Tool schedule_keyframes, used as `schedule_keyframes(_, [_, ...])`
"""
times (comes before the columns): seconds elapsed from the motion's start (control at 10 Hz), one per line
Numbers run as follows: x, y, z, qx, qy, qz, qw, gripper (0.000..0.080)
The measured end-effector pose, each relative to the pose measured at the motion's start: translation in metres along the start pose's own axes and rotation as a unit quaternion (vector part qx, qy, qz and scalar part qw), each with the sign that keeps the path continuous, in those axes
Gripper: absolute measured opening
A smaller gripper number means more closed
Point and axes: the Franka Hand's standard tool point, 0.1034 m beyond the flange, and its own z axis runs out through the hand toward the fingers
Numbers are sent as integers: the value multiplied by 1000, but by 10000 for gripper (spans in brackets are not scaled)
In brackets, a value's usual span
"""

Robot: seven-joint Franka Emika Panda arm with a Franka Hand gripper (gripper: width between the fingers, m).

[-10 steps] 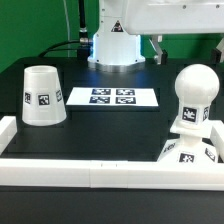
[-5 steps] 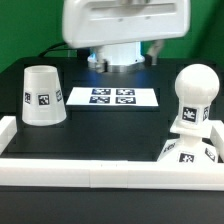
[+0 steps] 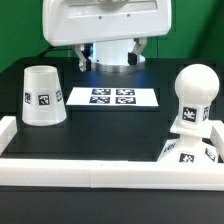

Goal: Assemble lamp

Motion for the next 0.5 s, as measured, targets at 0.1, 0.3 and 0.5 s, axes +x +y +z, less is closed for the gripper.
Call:
schedule_keyframes(0.1, [0, 0, 0, 0, 0, 0, 1000, 699])
schedule_keyframes(0.3, [-28, -1, 4, -1, -2, -17, 1000, 699])
schedule_keyframes(0.5, [-76, 17, 7, 1, -4, -38, 999, 699])
